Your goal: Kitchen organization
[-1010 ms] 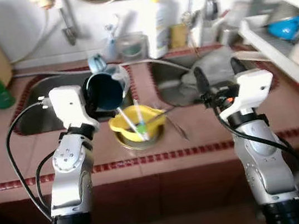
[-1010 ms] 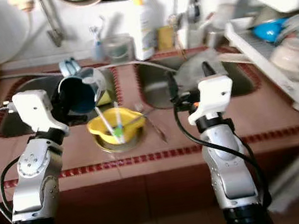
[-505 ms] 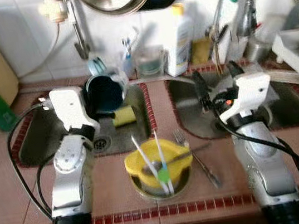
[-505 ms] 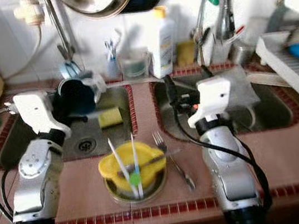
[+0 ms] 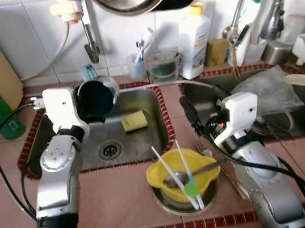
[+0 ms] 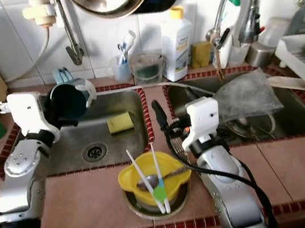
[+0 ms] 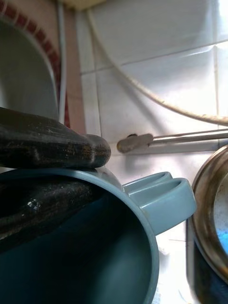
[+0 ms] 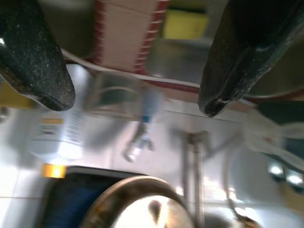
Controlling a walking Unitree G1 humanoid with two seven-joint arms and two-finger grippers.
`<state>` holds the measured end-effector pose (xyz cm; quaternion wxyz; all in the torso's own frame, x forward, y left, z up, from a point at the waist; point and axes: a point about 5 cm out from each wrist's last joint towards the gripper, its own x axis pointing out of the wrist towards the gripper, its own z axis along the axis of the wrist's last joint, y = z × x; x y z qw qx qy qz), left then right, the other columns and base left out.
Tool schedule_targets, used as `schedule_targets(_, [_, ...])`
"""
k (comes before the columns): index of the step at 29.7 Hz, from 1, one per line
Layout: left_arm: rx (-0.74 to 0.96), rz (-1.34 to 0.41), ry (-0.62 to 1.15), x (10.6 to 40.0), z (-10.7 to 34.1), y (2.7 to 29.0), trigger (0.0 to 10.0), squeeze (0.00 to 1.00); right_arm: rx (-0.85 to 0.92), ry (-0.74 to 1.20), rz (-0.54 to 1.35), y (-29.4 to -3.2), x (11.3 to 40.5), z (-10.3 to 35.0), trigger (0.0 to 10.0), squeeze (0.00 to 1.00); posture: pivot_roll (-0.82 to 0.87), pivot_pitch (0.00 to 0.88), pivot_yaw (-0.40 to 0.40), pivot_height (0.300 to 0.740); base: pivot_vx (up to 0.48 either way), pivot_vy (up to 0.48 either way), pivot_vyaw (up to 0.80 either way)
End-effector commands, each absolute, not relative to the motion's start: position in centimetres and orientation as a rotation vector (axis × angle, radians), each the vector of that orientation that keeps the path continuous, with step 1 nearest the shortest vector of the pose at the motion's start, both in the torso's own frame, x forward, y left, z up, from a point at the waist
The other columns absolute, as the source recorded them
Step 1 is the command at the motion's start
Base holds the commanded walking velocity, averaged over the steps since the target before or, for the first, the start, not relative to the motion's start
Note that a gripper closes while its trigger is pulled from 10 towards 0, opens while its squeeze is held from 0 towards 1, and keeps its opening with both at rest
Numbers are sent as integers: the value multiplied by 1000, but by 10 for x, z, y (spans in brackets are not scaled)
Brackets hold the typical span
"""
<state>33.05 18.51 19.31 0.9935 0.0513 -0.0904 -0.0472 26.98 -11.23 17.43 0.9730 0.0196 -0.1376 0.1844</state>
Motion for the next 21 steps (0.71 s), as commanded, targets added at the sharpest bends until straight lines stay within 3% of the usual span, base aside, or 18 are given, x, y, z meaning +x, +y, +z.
schedule_targets(1, [138,-127,-161,335,195,182,10000,0,46,-274,403,-110,265,178,10000,0,-102,58,13,740,0,0,0])
schedule_targets(21, [307,-147,18,362,168,197,10000,0,57,-78,590,-106,212,180,10000,0,-162,144,29,740,0,0,0])
